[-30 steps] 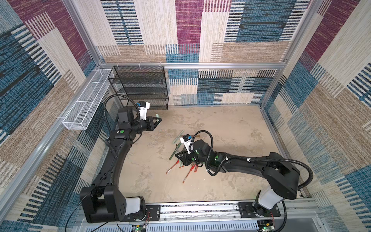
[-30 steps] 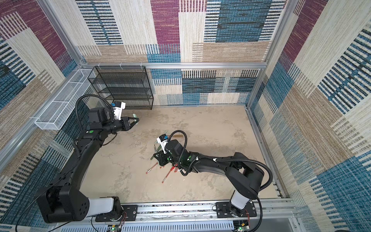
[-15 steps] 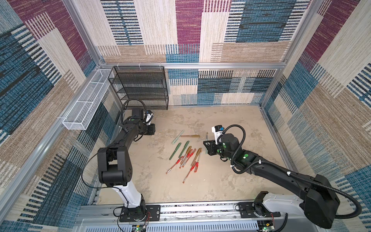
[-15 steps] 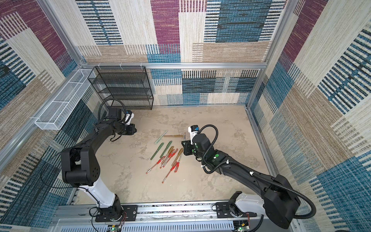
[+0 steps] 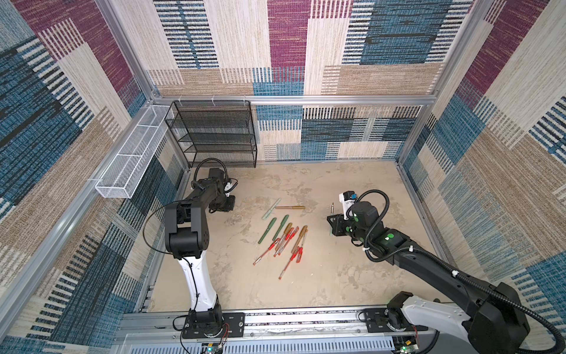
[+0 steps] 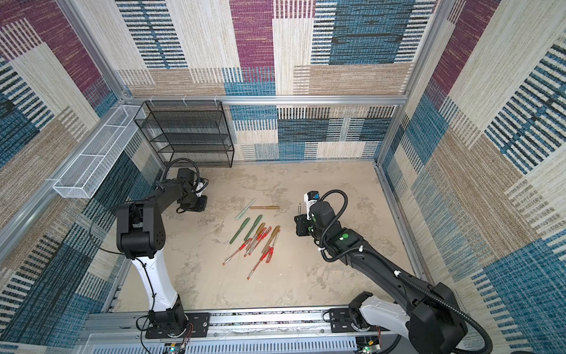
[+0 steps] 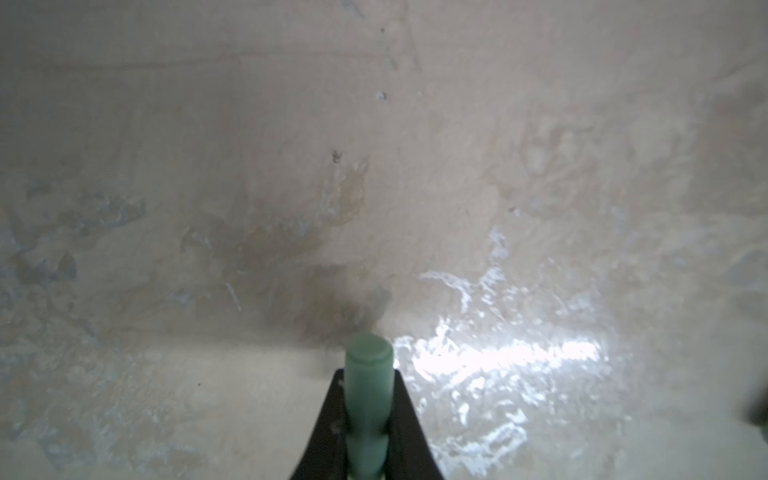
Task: Open the pen caps
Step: 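Lower the cap onto the table with the left gripper and release it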
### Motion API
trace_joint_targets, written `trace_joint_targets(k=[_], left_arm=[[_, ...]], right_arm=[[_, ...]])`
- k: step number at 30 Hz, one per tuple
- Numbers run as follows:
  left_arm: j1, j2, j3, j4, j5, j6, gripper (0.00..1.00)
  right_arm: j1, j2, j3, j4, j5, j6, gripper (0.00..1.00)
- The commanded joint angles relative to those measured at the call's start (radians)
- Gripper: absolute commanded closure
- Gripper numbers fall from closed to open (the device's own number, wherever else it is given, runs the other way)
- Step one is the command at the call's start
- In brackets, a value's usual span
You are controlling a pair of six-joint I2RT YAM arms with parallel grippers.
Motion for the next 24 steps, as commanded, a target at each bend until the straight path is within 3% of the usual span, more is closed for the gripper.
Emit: trace_joint_targets(k=[1, 3, 7, 12, 14, 19, 24], left_arm=[[0.002, 0.037, 0.028, -0.043, -0.035, 0.016, 0.96], [0.002, 0.054, 0.040, -0.048, -0.039, 0.012, 0.92], [0.002, 0.060, 0.039, -0.044, -0.060, 0.015, 0.73], [0.000, 0.056, 0.041, -0.048, -0.063, 0.012, 0.67], [0.000, 0.036, 0.041, -0.051, -0.062, 0.009, 0.59], [-0.009, -0.069, 0.039, -0.070, -0.037, -0.015, 0.42], [-0.024, -0.272, -0.076, -0.026, 0.074, -0.034, 0.26]], right_arm=[[-0.006, 0.003, 0.007, -0.021, -0.027, -0.001, 1.00], [-0.008, 0.011, 0.018, -0.031, -0.024, -0.009, 1.00], [-0.012, 0.014, 0.021, -0.031, -0.020, -0.003, 1.00], [-0.018, 0.021, 0.034, -0.032, -0.009, -0.013, 1.00], [-0.019, 0.012, 0.039, -0.038, -0.003, -0.014, 1.00], [-0.036, 0.000, 0.055, -0.059, 0.004, -0.021, 1.00], [-0.091, 0.068, 0.131, -0.116, -0.025, -0.083, 1.00]])
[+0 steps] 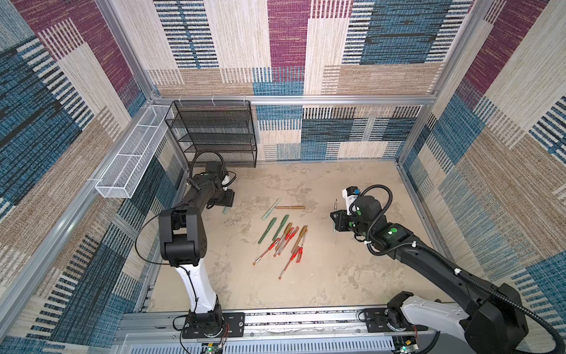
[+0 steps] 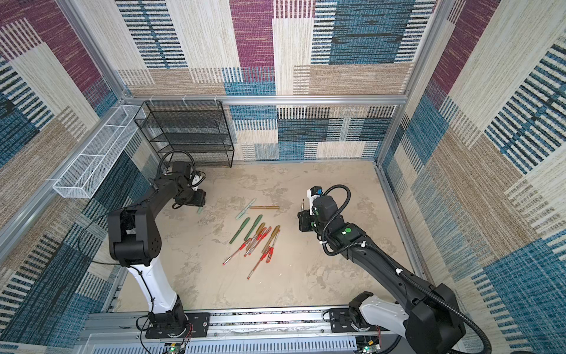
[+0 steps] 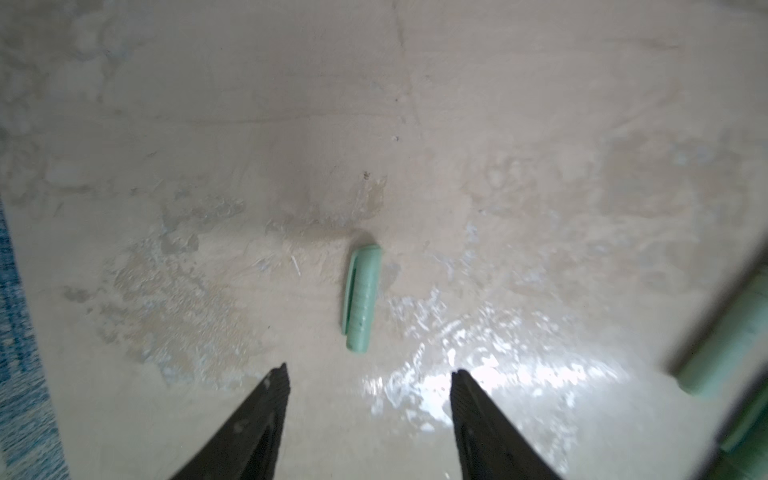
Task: Open the pen caps
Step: 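Lower the cap onto the table with the left gripper and release it, then lay the uncapped light-green pen on the far table area, open right gripper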
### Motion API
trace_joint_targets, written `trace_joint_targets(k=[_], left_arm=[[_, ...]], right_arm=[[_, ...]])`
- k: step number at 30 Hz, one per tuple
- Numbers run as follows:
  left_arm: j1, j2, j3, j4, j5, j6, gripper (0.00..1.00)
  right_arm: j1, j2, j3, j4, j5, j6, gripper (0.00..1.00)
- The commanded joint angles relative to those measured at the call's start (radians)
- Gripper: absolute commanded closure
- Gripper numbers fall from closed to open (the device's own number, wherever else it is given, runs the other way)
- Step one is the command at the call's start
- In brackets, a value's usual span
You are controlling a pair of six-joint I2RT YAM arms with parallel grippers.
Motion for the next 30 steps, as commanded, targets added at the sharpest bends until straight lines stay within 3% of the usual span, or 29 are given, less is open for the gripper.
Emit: trace_joint_targets(k=[1, 9, 15, 20, 30], left_arm=[[-0.008, -0.127, -0.080, 0.028, 0.103, -0.025, 0.22], [-0.013, -0.551, -0.389, 0.187, 0.266, -0.047, 0.09], [-0.003, -0.801, -0.567, 0.279, 0.393, -0.086, 0.08], [0.050, -0.902, -0.654, 0.329, 0.445, -0.144, 0.08], [0.041, -0.900, -0.659, 0.346, 0.468, -0.146, 0.07]], right_arm=[[-0.037, 0.052, 0.066, -0.052, -0.016, -0.062, 1.00], [-0.198, 0.256, 0.294, -0.153, -0.066, -0.207, 0.96], [-0.308, 0.440, 0.476, -0.208, -0.090, -0.311, 0.95], [-0.368, 0.660, 0.638, -0.274, -0.093, -0.360, 0.95], [-0.384, 1.011, 0.862, -0.316, -0.078, -0.337, 0.96]])
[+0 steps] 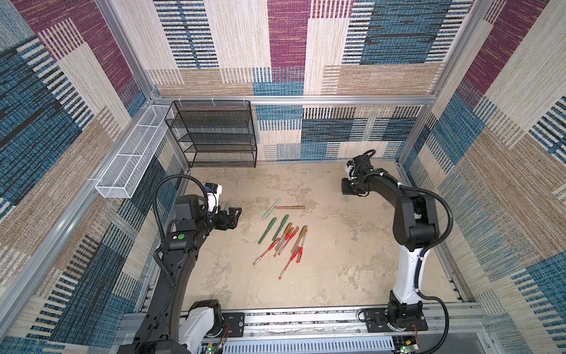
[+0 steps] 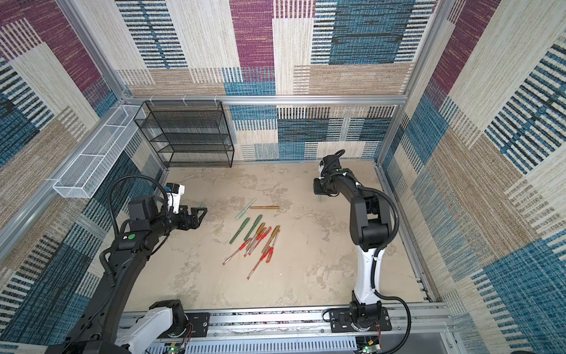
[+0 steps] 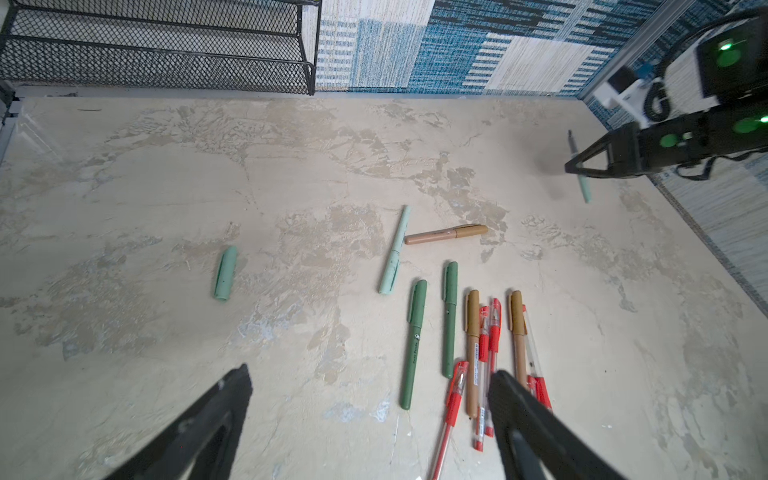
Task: Open the pen caps
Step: 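Lay the uncapped light-green pen on the far table area, open right gripper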
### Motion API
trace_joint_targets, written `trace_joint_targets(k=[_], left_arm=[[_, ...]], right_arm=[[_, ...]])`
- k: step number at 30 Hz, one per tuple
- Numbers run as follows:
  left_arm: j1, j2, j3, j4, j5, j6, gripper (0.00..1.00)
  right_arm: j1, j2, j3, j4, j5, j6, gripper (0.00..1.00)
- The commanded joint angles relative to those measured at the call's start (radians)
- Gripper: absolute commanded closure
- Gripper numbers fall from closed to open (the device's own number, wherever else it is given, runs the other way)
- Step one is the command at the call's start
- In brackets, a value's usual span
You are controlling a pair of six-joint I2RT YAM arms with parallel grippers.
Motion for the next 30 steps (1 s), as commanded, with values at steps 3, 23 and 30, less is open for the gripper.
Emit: trace_joint_targets(k=[3, 23, 30], left_arm=[[-0.003, -0.002, 0.001, 0.034, 0.025, -0.021, 0.07], [0.001, 0.000, 0.002, 0.035, 0.019, -0.013, 0.07], [0.001, 0.004, 0.006, 0.031, 0.034, 0.013, 0.07]], right_arm=[[-0.001, 0.085, 0.047, -0.006, 0.043, 0.008, 0.96], [-0.001, 0.085, -0.006, 0.015, 0.059, 0.022, 0.71], [-0.001, 0.006, 0.003, 0.001, 0.029, 0.022, 0.65]])
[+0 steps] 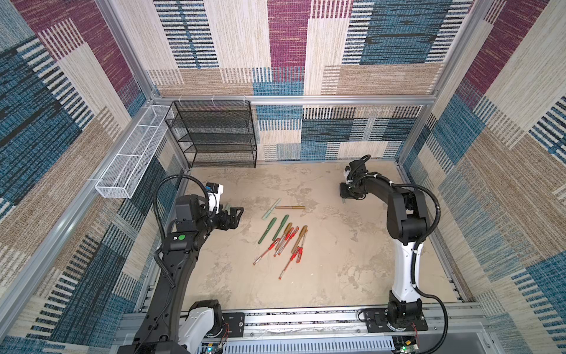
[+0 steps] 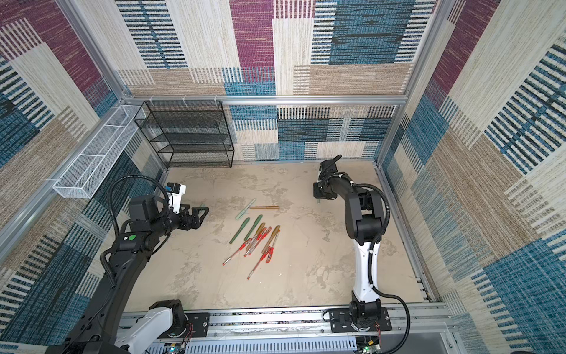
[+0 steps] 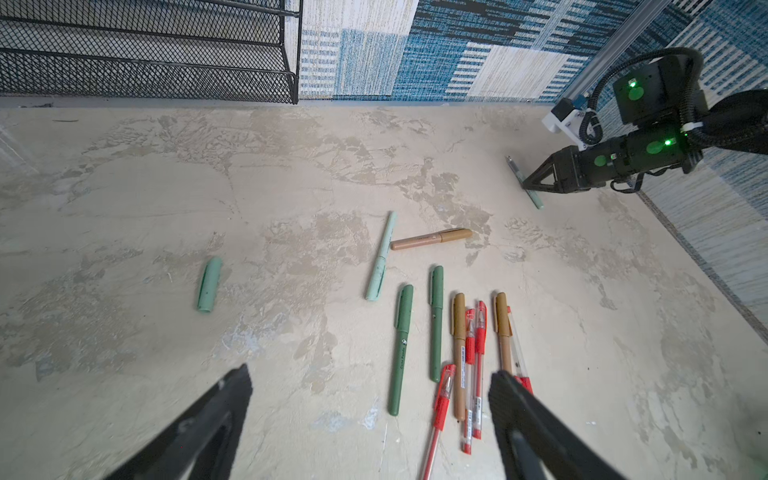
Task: Open the pen caps
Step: 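Lay the uncapped light-green pen on the far table area, open right gripper, then grasp the mint pen in the pile by its cap end with the left gripper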
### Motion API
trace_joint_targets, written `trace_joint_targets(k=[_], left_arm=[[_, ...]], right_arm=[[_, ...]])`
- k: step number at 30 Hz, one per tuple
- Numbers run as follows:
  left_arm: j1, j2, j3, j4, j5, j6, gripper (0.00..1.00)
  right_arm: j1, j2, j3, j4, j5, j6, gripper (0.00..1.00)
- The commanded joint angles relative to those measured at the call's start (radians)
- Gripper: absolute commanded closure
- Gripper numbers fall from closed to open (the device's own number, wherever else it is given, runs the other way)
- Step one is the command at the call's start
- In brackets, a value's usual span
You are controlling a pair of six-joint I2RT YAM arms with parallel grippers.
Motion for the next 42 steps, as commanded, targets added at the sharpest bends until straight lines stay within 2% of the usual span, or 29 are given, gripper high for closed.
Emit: trace_joint_targets(k=[1, 6, 13, 17, 25, 33, 35, 38, 42], left_arm=[[-0.001, 0.005, 0.011, 0.013, 0.012, 0.025, 0.08], [-0.014, 0.034, 0.027, 0.007, 0.022, 0.056, 0.10], [-0.067, 0.143, 0.114, -0.045, 0.013, 0.110, 0.13], [-0.132, 0.245, 0.189, -0.098, -0.033, 0.184, 0.14], [-0.229, 0.461, 0.300, -0.181, -0.061, 0.277, 0.18], [-0.265, 0.724, 0.485, -0.290, -0.135, 0.310, 0.31], [-0.276, 0.787, 0.526, -0.314, -0.159, 0.315, 0.32], [-0.281, 0.864, 0.582, -0.349, -0.171, 0.316, 0.37], [-0.294, 0.956, 0.650, -0.390, -0.156, 0.322, 0.38]], right_arm=[[0.000, -0.078, -0.007, -0.011, -0.036, 0.012, 0.65], [0.000, -0.232, -0.063, -0.010, -0.049, 0.003, 0.60], [0.000, -0.546, -0.315, 0.050, -0.070, -0.017, 0.49], [0.000, -0.778, -0.498, 0.107, -0.076, -0.023, 0.38], [0.000, -1.148, -0.794, 0.191, -0.042, -0.071, 0.31], [0.000, -1.527, -1.062, 0.367, 0.014, -0.088, 0.09], [0.000, -1.588, -1.090, 0.386, 0.022, -0.092, 0.03], [0.000, -1.597, -1.096, 0.409, 0.008, -0.092, 0.00], [0.000, -1.614, -1.133, 0.447, -0.021, -0.082, 0.00]])
